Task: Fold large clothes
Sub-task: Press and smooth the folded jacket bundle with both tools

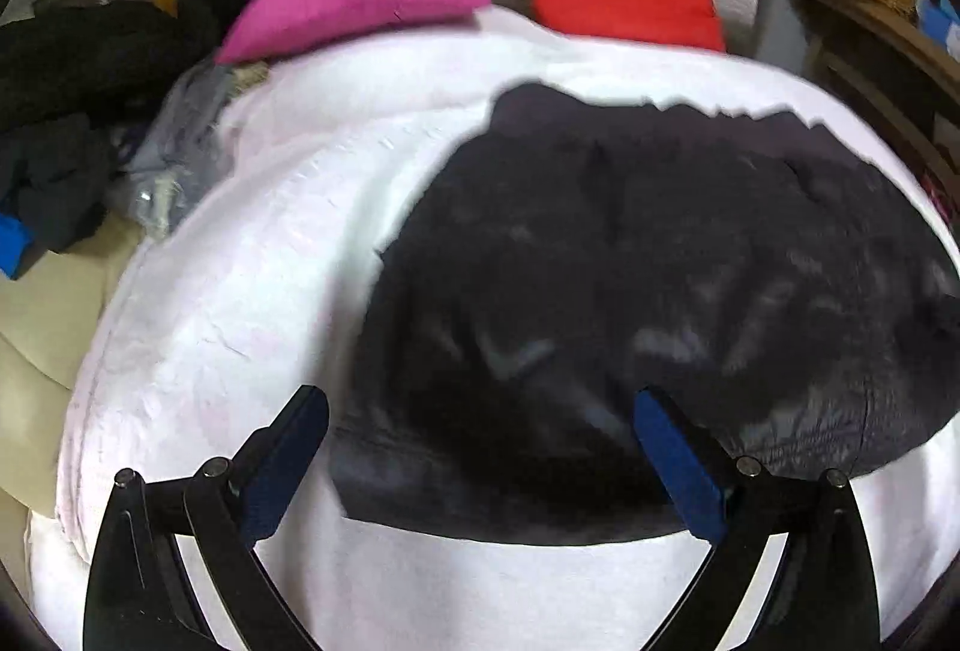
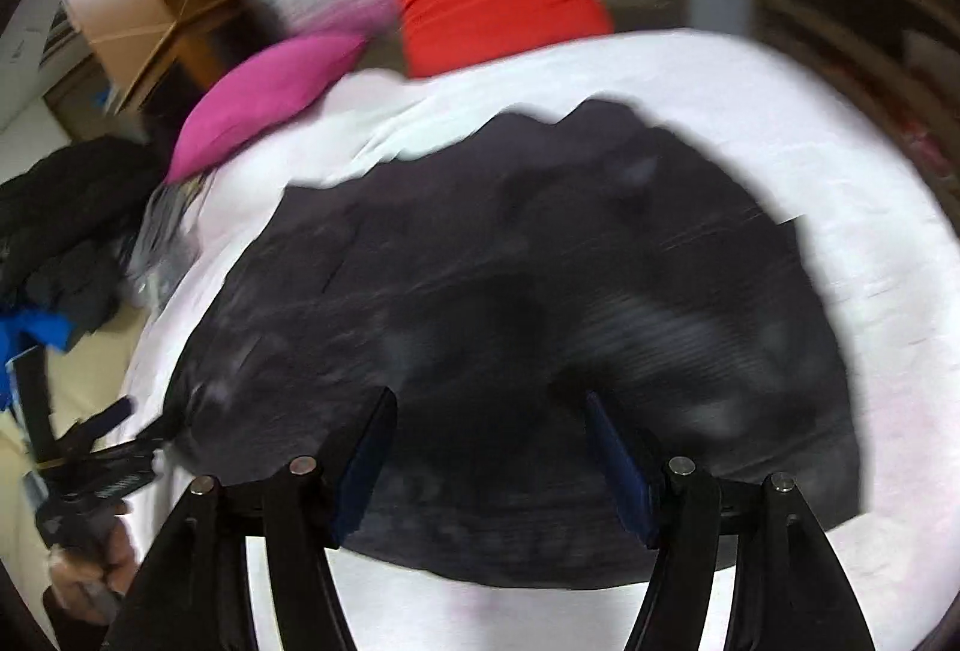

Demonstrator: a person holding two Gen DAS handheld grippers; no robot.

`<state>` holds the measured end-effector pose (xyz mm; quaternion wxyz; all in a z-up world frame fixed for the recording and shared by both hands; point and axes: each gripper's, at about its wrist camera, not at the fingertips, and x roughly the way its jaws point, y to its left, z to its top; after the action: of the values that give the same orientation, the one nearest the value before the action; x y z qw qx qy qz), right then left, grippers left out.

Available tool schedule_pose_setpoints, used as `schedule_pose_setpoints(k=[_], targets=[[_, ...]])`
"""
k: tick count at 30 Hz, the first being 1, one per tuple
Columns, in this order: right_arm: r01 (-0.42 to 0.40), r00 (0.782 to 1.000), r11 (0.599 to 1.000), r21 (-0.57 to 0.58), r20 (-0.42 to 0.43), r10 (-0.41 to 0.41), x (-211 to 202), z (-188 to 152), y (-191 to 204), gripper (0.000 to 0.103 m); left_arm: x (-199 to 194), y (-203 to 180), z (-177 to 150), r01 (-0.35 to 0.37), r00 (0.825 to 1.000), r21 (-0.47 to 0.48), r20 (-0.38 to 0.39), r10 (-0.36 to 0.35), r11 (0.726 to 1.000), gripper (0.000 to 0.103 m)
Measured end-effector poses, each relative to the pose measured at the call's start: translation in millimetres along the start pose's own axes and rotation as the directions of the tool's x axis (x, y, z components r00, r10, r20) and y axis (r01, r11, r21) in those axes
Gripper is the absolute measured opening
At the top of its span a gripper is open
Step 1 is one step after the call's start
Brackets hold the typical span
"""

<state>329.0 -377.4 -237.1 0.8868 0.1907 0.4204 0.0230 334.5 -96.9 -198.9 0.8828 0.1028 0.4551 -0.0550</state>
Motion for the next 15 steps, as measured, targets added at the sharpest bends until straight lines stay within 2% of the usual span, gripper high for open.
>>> schedule_pose_setpoints(k=[2,4,8,13,15], targets=[[0.02,0.999,0.999,-0.042,-0.034,-0.022,14.7,-4.6,12.8,0.07,15.7,-10.0,-2.9,-0.027,0.999,0.035,-0.025,0.028,0.999,0.101],[0.052,0.995,0.997,-0.065,-0.078,-0.057,30.4,-11.7,19.1,0.07,23.3,-15.0,-4.6,-0.04,0.999,0.043,-0.019,0.041,0.998,0.103],[0.074,0.993,0.994,-0.081,-0.091,-0.082,44.9,-14.0,21.9,0.07,33.4,-19.6,-7.4,-0.049,0.999,0.052,-0.003,0.049,0.997,0.103],[0.073,0.992,0.993,-0.093,-0.096,-0.082,35.3,-8.9,26.8,0.069,13.1,-18.0,-9.2,-0.086,0.996,0.061,0.015,0.085,0.994,0.103],[0.09,0.994,0.992,-0.085,-0.053,-0.095,14.3,-8.8,26.5,0.069,3.6,-16.5,-13.0,-0.097,0.995,0.062,0.037,0.095,0.993,0.103]])
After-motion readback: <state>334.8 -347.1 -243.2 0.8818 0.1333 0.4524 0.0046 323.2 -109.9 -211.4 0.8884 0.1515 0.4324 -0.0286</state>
